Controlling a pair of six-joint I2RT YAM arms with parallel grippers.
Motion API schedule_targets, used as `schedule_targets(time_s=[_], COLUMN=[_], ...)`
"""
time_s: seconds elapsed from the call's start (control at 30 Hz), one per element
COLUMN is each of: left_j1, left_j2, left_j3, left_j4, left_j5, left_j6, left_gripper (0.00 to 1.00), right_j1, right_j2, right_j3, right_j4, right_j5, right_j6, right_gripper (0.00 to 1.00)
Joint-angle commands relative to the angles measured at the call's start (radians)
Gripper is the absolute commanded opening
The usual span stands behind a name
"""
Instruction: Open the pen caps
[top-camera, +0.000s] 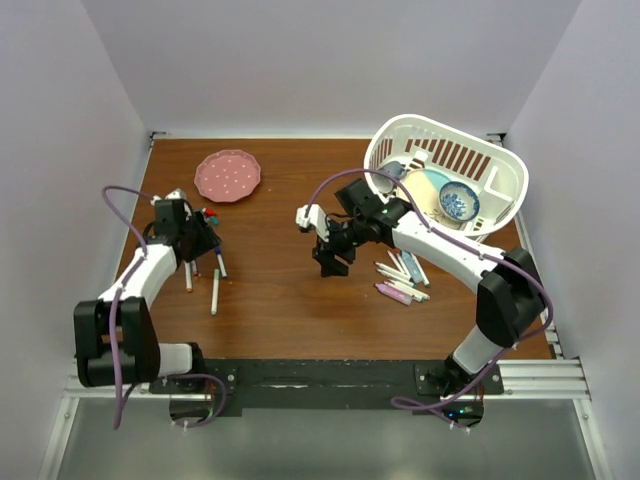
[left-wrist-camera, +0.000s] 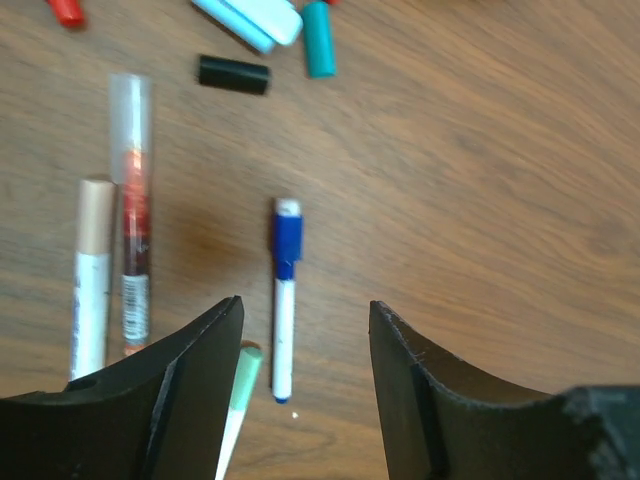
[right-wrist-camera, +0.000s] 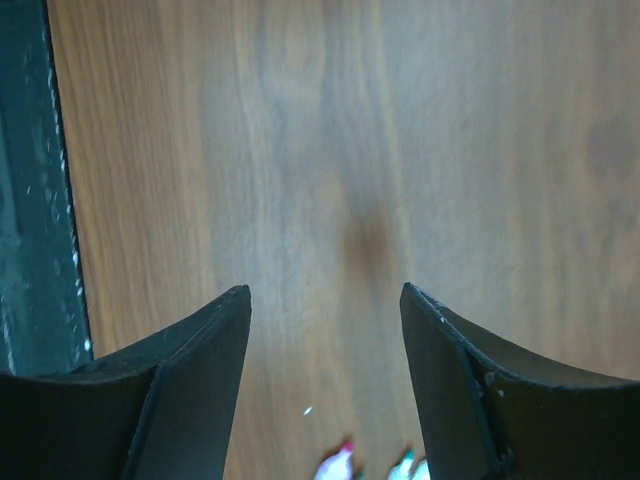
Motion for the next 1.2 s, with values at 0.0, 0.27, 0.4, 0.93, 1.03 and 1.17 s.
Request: schedule_targets(time_s=[0.0,0.27,0.4,0.93,1.03,1.17], left_j1=[-0.024,-0.125,-0.13,-0.132,-0.139,-0.225], left_j2=[0.112,0.347,0.39,0.385,0.196,-0.064], left_j3=[0.139,0.305,0.34,0.314,0.178,-0.07], left_j4=[-0.054,-0.198,-0.215,-0.142,0.067,0.461], left_j5=[-0.106,-0.267,-0.342,-0.08,0.189,0.412], left_j6=[-0.025,-0.011,-0.01,0.027,-0.008,-0.19], left_gripper=[0.59,0.55,0.48,0.0,0.0,0.0], right_j1=[-0.004,-0.095,-0.156,-0.224,-0.231,-0.276], right_j2=[-0.094,-0.241,-0.281,-0.487,-0.55,-0.562], right_j3=[-0.103,-0.226,-0.257,-0.378,-0.456,-0.57], right_j4=[0.008,0.078,0.092,0.151,0.244,0.384], right_j5=[-0.025,-0.094,-0.157,-0.244,-0.269,-0.371], right_j6=[0.011,0.044,0.059,0.051,0.083,0.266], right_gripper=[0.67,0.69,0.7,0.77,0.99,0.99])
